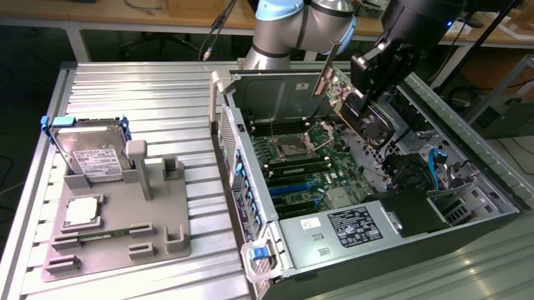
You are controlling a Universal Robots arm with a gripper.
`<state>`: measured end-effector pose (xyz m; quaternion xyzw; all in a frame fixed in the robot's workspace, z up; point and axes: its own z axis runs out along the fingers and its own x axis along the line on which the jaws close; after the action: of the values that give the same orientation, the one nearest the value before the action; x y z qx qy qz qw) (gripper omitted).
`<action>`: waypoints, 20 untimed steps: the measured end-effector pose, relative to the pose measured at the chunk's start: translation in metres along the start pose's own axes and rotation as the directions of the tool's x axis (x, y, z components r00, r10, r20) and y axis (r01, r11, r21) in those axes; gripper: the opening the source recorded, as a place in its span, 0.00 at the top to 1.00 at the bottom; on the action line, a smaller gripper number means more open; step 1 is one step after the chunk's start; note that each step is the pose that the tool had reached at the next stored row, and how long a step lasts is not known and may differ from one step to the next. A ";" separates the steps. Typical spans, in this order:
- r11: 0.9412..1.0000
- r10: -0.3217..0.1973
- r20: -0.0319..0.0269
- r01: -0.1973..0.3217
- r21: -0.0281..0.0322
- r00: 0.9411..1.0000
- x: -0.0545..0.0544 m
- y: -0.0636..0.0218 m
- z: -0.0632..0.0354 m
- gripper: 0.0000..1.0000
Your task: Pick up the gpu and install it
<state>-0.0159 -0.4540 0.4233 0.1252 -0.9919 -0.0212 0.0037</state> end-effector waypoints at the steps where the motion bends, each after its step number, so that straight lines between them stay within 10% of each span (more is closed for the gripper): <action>1: 1.000 -0.004 0.000 0.004 0.000 1.000 0.000 0.0000 0.0000 0.73; 20: 0.997 -0.076 -0.003 0.076 0.000 0.997 0.000 0.0000 0.0000 0.73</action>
<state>-0.0159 -0.4540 0.4233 0.1627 -0.9864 -0.0211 0.0045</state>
